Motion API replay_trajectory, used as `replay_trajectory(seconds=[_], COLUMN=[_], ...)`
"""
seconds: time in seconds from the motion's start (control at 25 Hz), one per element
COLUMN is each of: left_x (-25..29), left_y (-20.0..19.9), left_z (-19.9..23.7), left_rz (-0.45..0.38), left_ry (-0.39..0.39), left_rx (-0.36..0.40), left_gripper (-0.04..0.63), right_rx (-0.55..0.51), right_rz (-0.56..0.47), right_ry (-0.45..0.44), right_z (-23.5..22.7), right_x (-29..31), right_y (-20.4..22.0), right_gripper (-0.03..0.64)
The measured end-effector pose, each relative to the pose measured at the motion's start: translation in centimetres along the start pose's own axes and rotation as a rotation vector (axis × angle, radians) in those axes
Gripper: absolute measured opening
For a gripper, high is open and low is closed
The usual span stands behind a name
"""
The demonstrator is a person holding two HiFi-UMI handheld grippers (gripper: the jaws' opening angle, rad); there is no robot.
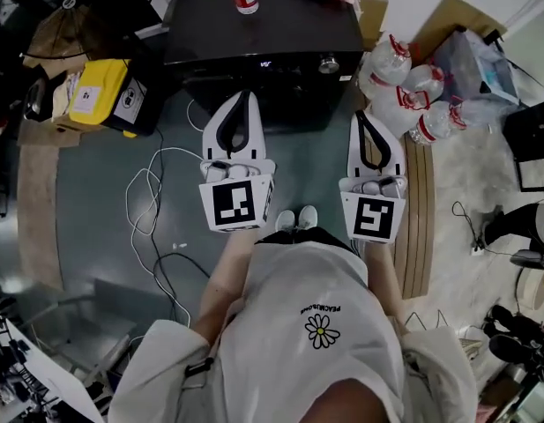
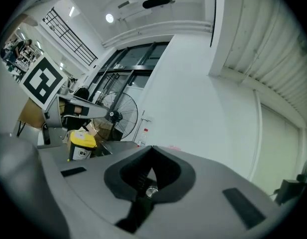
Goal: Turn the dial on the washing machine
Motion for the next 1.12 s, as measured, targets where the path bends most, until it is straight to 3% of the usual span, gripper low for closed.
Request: replay_trajectory(seconds=[0.48, 0.76, 1.12], left_x=[-3.1, -1.0, 1.9], left_y=[0.2, -0.1, 0.4], left_z=[1.2, -1.5, -7.6], left_rz=[-0.005, 0.040, 0.033], left_ry=[0.009, 0.006, -0.092], left_rx=[0.003, -0.003, 0.031], left_gripper=[-0.002, -0.002, -0.002], right_rx=[0.002, -0.013, 0.012], right_rz=[0.012, 0.003, -0.027], right_ry=[-0.009, 0.008, -0.069], right_z=[3.1, -0.5, -7.2], right_x=[-1.7, -0.2, 0.0], right_y=[-0.2, 1.0, 3.8], right_gripper=[0.005, 0.005, 0.005])
Point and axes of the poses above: the fingertips, and each gripper's own axes: x forward along the fingers, z to its left, y out of its underside, the point moved 3 cm from there along -x, backward along the fingers, and after that the axes turned 8 degrees about y, right-handed, at the moved point
